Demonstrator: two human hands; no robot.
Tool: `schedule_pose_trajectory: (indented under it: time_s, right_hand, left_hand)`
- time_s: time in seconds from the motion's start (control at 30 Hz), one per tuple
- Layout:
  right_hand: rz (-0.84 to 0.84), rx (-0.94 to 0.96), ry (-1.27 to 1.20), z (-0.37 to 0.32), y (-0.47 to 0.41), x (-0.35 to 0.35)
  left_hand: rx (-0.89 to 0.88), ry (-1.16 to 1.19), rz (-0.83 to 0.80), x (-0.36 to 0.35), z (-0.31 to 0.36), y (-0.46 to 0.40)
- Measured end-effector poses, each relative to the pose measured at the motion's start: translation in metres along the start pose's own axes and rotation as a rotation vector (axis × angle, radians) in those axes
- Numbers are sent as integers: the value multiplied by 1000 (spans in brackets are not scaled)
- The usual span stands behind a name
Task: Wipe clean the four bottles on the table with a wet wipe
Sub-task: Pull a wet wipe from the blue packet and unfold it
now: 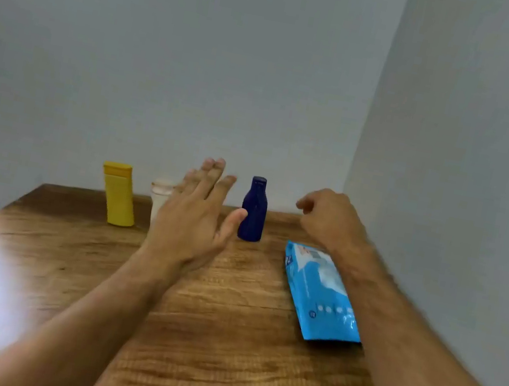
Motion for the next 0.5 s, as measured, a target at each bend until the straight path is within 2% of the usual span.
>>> schedule_pose_trajectory:
  time_s: [0.13,0.27,0.4,0.5]
  right_hand:
    - [-119,-159,83,47,26,-14]
    - [-264,-179,191,66,38,-36]
    - [-279,-164,195,79,39,-51]
    - [-288,-107,165,78,34,-65]
  left_hand:
    - [12,49,-141,-39,26,19]
    - [115,146,-259,-75,50,21]
    - [196,252,-357,-109,69,30]
    - [230,326,-369,-127,68,31]
Point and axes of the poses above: each hand's wrist, its own y-axis away from the middle knuckle, its own x-axis out of the back of the hand, z = x × y, the point moved 6 cm from there along -y, towards the middle knuckle, and after that the axes turned 10 degrees about z, right-handed, at the moved point
